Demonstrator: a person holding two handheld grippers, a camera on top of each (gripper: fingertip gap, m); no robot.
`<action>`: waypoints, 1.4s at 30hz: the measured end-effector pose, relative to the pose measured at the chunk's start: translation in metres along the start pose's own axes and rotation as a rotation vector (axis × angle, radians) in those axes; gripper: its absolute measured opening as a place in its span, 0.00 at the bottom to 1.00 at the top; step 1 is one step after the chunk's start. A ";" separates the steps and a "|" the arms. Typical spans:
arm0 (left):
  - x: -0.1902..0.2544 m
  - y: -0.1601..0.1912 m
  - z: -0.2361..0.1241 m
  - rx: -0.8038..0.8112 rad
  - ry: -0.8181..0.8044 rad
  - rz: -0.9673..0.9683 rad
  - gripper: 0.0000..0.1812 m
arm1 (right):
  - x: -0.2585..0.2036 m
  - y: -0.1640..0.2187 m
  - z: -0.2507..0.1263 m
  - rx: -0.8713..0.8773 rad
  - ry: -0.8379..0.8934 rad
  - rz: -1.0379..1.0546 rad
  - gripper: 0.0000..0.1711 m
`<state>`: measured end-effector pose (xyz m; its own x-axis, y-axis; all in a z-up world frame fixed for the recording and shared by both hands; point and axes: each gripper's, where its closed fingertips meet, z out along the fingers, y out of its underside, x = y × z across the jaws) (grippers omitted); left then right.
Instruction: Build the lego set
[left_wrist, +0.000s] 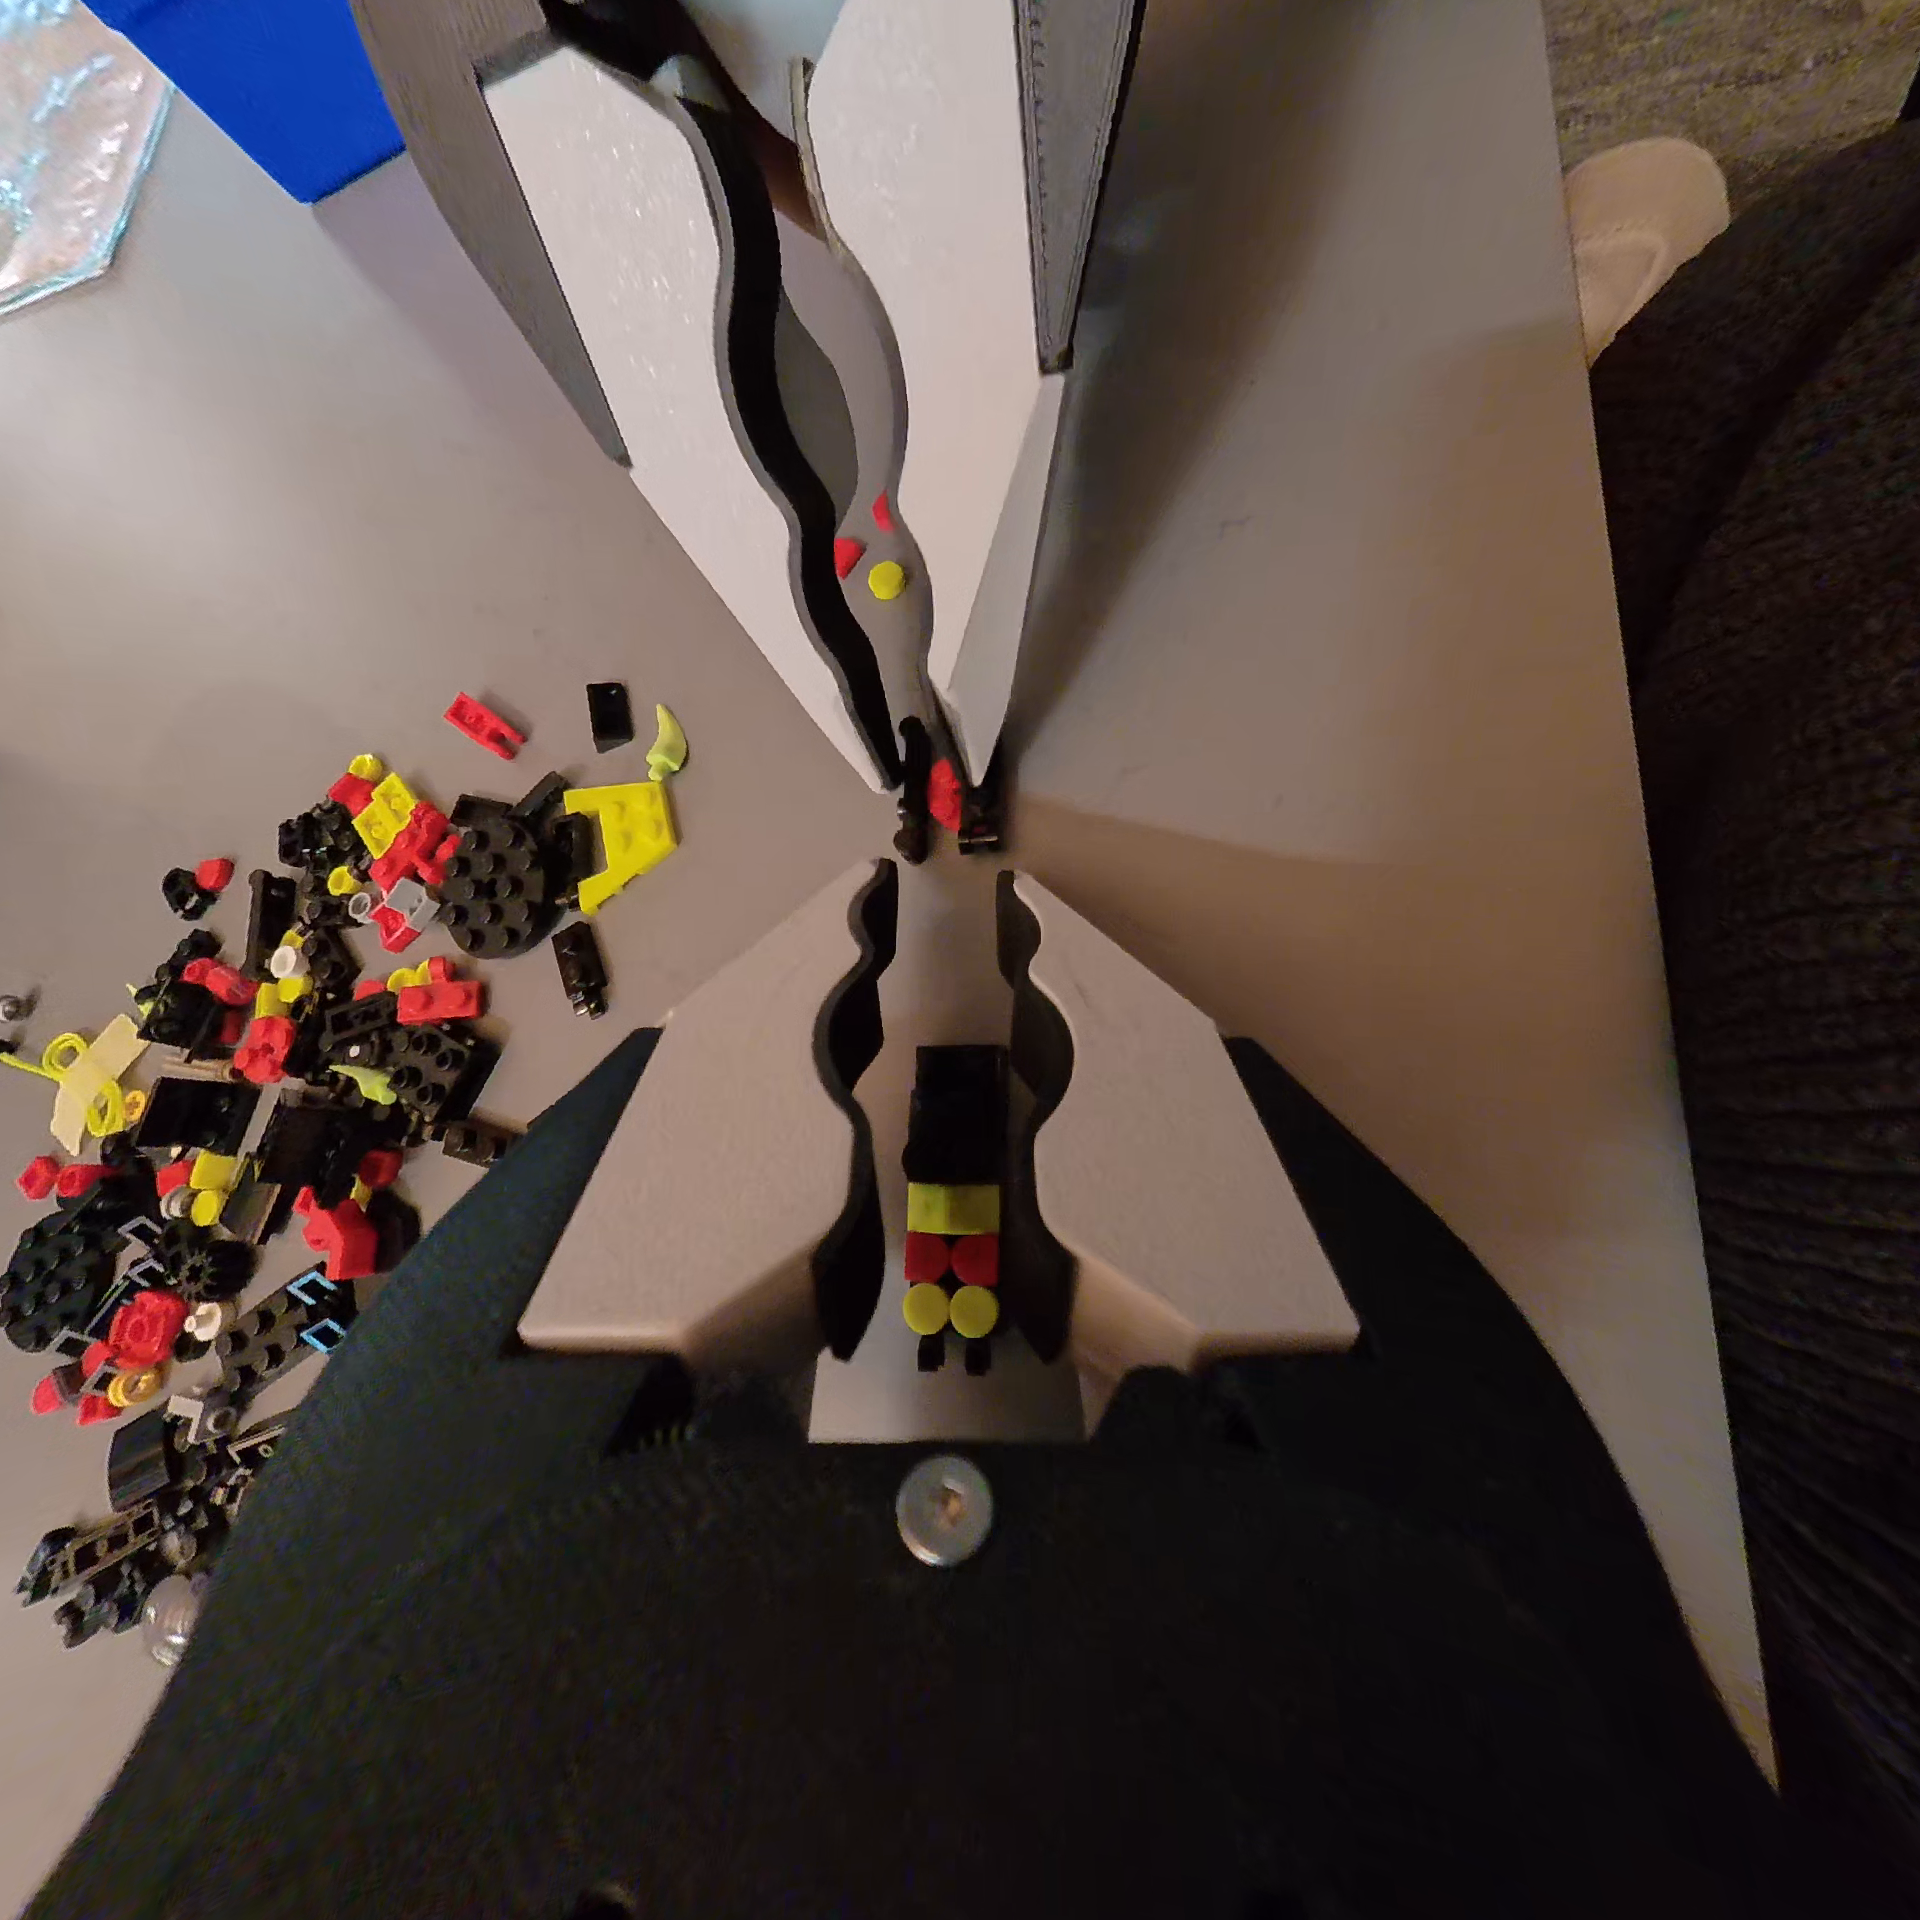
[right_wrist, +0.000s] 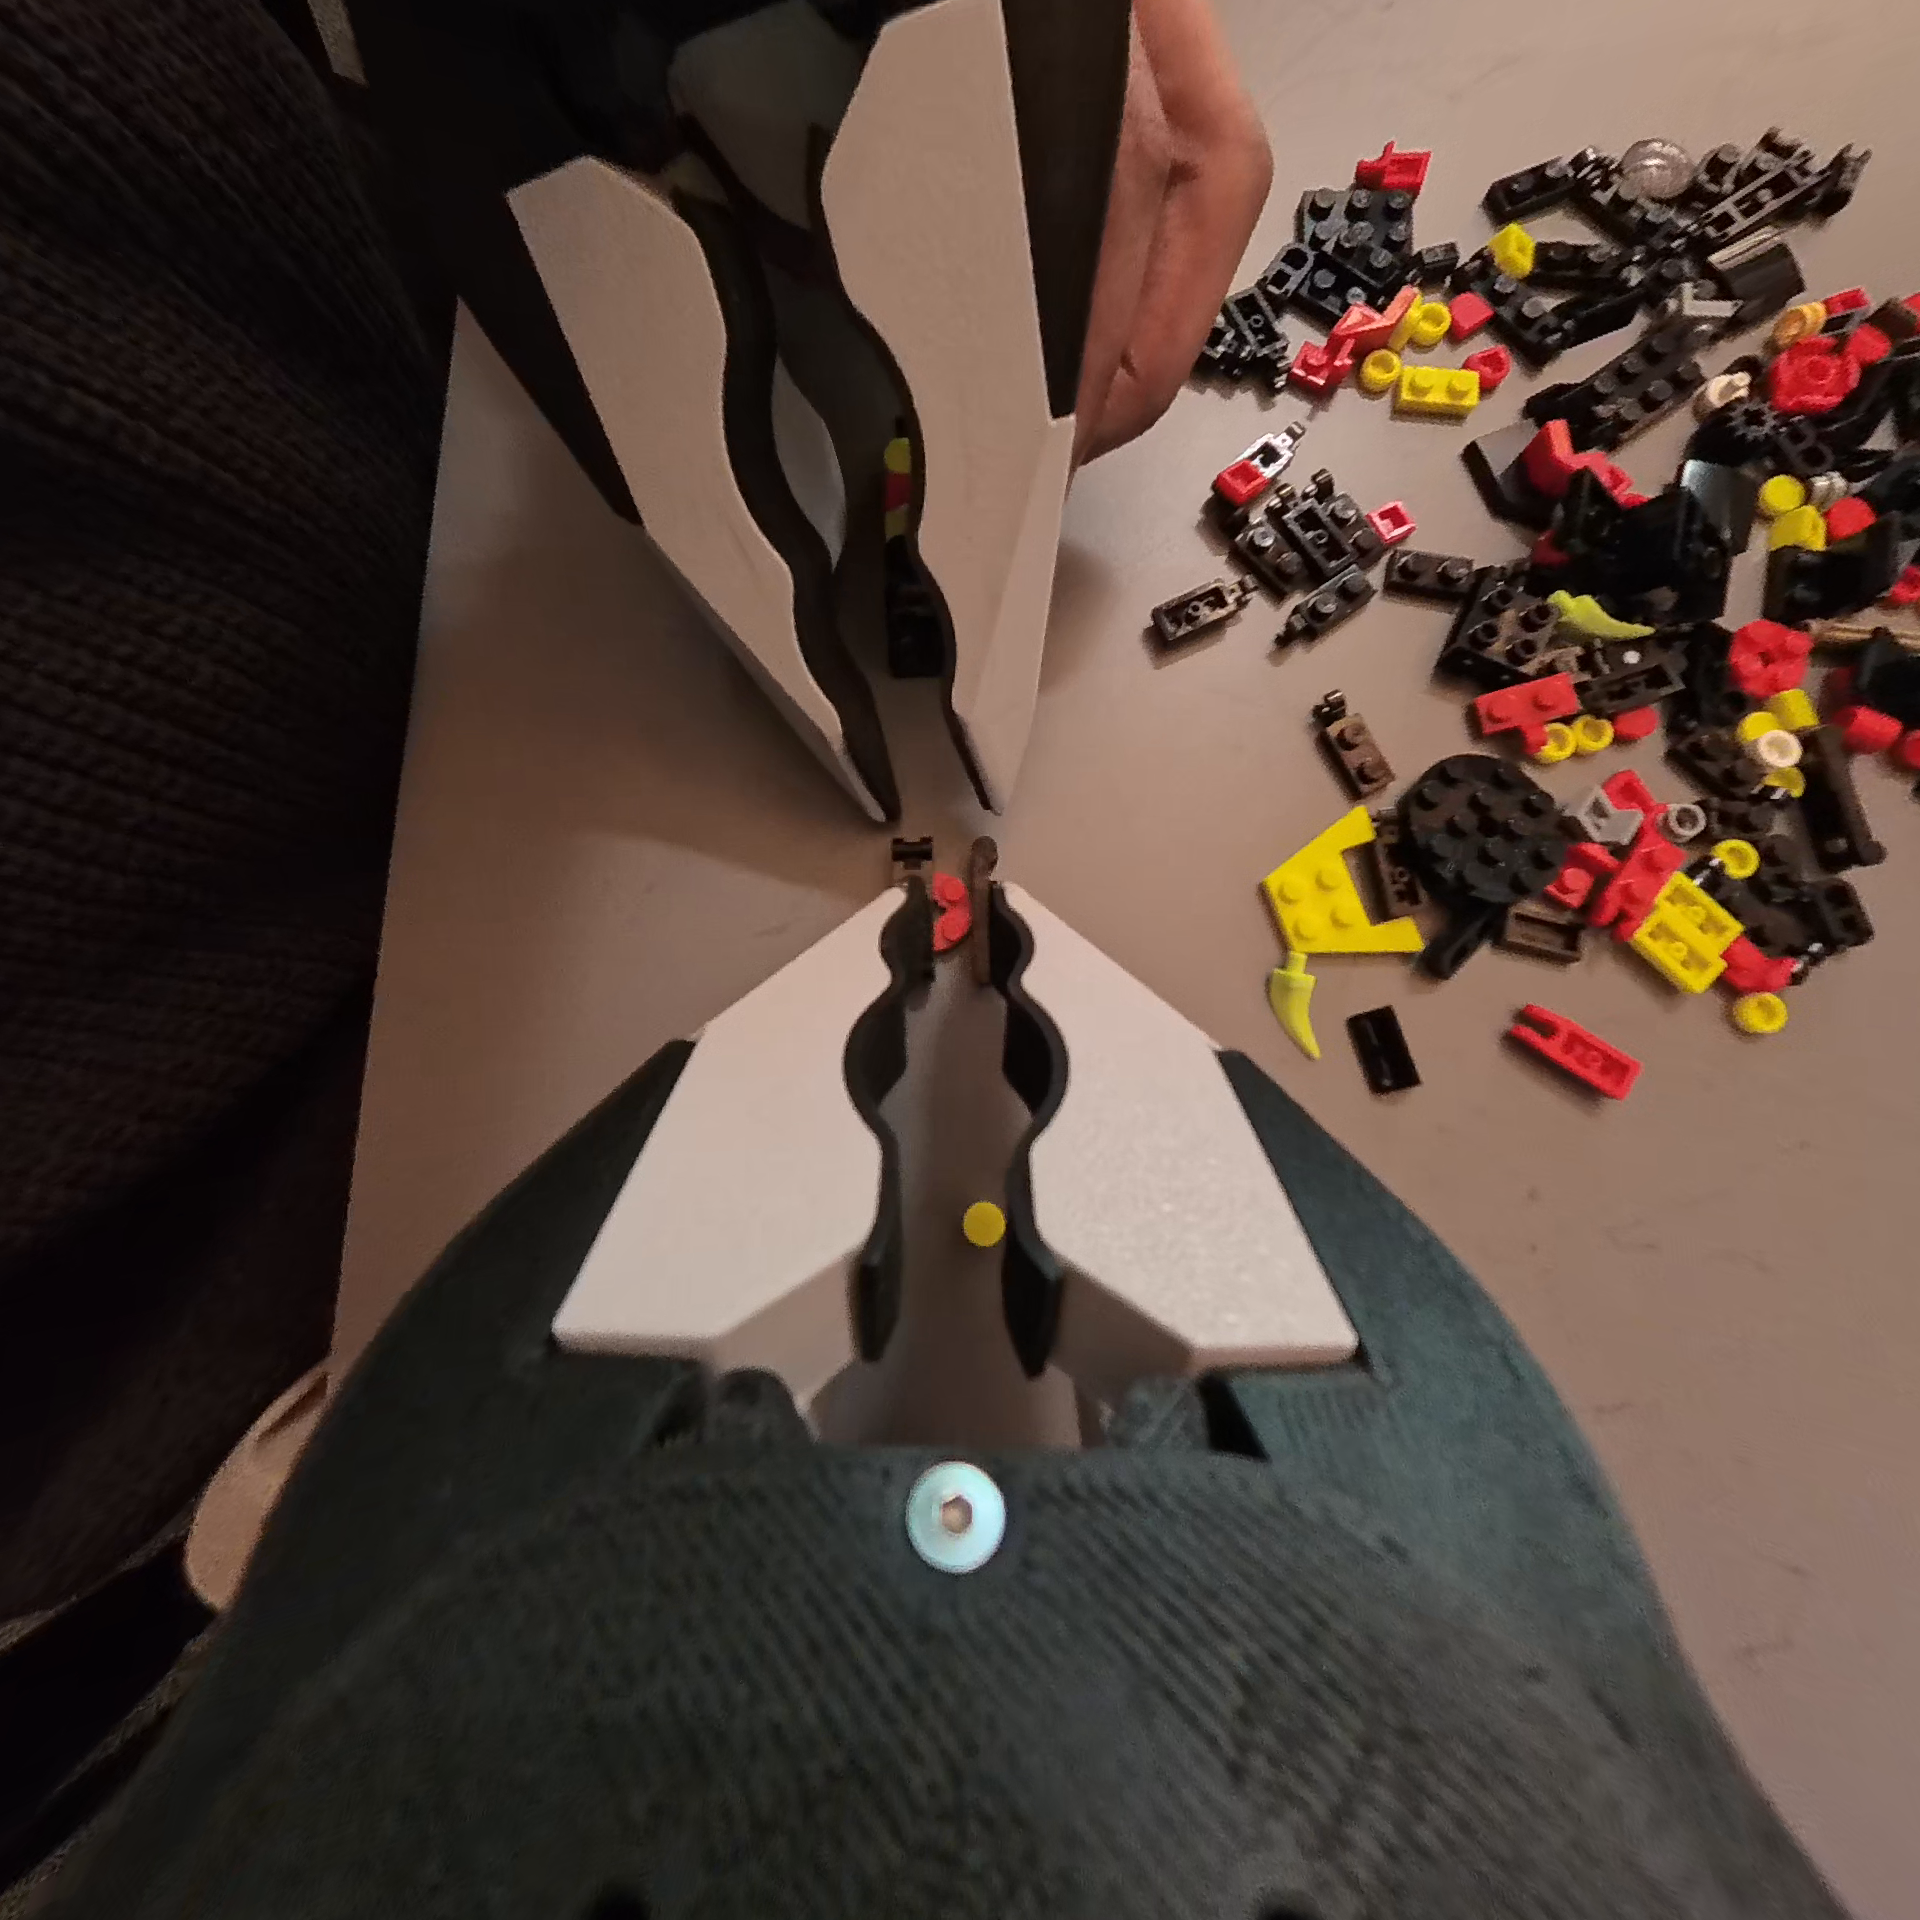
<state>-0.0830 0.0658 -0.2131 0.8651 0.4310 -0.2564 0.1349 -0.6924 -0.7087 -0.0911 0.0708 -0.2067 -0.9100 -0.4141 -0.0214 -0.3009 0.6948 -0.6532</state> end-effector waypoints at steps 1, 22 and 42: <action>0.000 0.000 0.000 0.001 0.000 0.000 0.10 | 0.000 0.000 -0.001 0.004 0.003 0.002 0.06; -0.009 -0.001 -0.004 0.025 -0.024 -0.045 0.09 | 0.008 0.014 -0.003 -0.029 0.051 0.054 0.05; -0.028 -0.033 -0.039 0.316 0.380 -0.878 0.13 | 0.013 -0.032 -0.037 0.073 0.391 -0.362 0.02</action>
<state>-0.0924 0.0539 -0.1568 0.6249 0.4636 0.6281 0.7124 -0.0095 -0.7017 -0.1033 0.0646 -0.1580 -0.7944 -0.3603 0.4890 -0.6070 0.5001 -0.6176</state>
